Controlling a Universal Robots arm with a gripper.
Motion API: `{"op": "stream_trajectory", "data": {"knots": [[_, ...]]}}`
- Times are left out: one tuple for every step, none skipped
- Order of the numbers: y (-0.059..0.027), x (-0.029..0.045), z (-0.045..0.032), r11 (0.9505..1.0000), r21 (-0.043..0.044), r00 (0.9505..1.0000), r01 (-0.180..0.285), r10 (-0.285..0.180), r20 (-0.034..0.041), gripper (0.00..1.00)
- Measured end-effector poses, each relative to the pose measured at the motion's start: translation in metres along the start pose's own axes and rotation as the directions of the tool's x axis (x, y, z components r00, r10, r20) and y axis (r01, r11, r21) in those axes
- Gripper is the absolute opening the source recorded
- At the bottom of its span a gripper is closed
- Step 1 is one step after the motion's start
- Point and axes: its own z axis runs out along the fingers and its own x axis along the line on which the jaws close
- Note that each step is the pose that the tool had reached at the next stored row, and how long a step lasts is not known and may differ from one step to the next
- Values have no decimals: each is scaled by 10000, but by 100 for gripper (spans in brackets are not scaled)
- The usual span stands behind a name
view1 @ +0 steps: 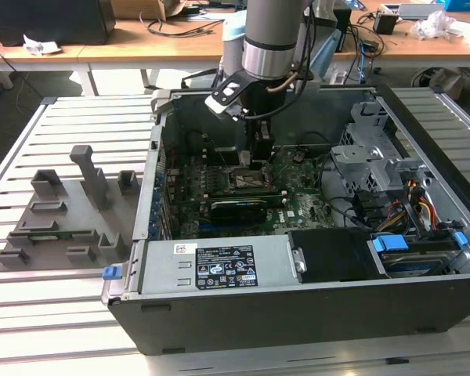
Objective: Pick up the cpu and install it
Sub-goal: 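Place the cpu into insertion slot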
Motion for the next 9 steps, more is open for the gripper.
{"op": "stream_trajectory", "data": {"knots": [[2,1,22,10000,-1,10000,0,0,0,55],[4,2,47,10000,-1,10000,0,0,-1,55],[5,2,64,10000,-1,10000,1,-1,0,55],[7,3,98,10000,-2,10000,1,-1,-1,55],[10,4,141,10000,0,10000,0,0,1,55],[12,4,164,10000,-1,10000,1,-1,0,55],[13,5,183,10000,-1,10000,0,0,1,55],[15,4,211,10000,-1,10000,-1,1,-1,55],[16,5,227,10000,-1,10000,-1,1,-1,55]]}}
